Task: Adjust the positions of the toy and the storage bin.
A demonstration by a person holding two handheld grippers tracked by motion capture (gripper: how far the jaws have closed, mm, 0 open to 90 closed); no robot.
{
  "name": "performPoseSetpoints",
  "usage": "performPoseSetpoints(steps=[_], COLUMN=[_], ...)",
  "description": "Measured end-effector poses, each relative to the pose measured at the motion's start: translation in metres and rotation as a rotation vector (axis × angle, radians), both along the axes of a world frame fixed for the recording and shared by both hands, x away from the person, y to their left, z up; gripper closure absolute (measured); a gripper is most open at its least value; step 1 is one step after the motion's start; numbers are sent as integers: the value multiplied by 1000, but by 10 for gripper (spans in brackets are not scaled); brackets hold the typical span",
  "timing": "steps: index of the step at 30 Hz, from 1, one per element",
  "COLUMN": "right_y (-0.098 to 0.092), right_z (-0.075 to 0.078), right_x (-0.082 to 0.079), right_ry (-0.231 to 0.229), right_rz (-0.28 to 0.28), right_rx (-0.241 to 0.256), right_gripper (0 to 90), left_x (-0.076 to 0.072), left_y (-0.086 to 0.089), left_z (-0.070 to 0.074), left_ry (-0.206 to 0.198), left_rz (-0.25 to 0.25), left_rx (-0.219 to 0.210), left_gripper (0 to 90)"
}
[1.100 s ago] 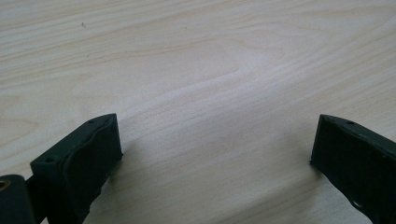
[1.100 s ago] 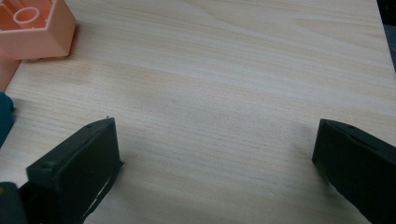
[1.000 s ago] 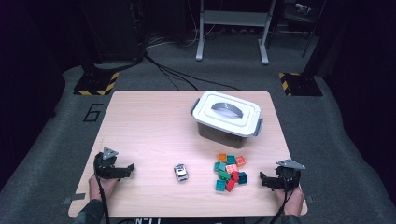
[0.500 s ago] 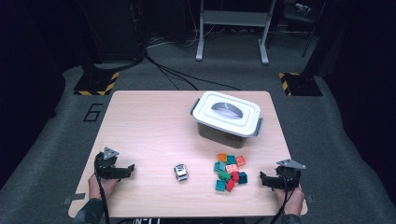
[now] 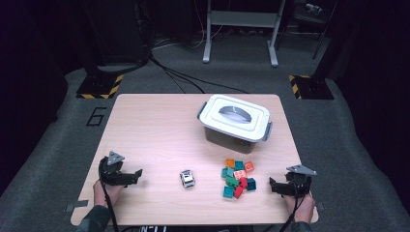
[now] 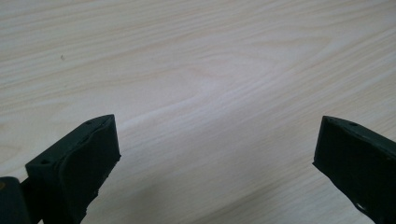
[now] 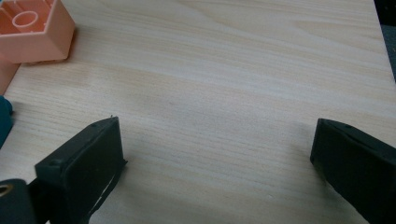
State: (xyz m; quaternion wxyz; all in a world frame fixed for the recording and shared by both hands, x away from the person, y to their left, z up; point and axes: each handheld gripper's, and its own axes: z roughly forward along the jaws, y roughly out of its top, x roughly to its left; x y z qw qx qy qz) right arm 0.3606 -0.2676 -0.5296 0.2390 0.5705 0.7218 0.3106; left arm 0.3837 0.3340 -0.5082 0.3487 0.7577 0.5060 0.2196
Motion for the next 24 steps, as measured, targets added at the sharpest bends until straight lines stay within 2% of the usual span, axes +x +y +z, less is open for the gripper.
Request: performPoseSetpoints(steps=[4,16,24], right_y=[0,0,0], right_z=[0,0,0], right_x=[0,-1,0], right_ry=[2,2,-9], right_rz=[-6,-9,-4], right_rx=[0,3,-2], right_gripper=[19,24,35], left_x=[0,-1,-3], left_y=[-12,-38,-67], left_z=[9,15,20], left_ry=[-6,-16,-14], left_rz=[-23,-88,-128], left_rx=[-17,-48,-57], left_gripper=[0,0,0])
